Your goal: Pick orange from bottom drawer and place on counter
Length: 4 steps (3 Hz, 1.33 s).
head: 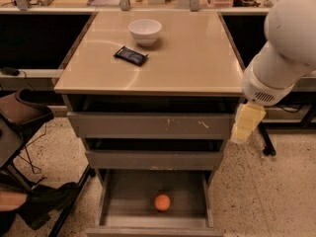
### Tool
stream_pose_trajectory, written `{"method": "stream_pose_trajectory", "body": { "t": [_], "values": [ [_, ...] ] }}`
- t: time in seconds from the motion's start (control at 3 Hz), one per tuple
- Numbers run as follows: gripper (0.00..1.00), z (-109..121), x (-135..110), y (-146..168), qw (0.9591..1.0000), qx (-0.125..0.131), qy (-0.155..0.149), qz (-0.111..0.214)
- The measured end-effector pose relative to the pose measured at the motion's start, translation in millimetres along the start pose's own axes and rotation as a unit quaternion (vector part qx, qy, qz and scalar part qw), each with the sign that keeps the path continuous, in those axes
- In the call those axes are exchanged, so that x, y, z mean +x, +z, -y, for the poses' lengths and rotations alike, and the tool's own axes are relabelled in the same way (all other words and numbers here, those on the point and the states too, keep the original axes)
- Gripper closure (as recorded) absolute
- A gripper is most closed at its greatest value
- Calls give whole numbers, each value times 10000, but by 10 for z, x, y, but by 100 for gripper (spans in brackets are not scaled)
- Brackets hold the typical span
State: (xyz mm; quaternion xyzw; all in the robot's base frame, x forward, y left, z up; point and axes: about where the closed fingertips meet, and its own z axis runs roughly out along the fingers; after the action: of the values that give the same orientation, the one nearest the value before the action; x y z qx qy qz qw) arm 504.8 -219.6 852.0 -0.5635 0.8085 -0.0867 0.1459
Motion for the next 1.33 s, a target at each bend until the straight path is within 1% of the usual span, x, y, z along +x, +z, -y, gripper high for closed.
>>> {"method": "stream_pose_trajectory", "body": {
  "t": [0.33, 0.67, 1.0, 1.33],
  "values": [
    [0, 136, 113, 508, 9988, 25, 424, -223],
    [0, 136, 113, 509, 9989, 25, 424, -223],
    [0, -84, 41, 770, 9991, -41, 408, -59],
    [0, -758, -31, 1526, 9956, -684, 515, 380]
  ]
}}
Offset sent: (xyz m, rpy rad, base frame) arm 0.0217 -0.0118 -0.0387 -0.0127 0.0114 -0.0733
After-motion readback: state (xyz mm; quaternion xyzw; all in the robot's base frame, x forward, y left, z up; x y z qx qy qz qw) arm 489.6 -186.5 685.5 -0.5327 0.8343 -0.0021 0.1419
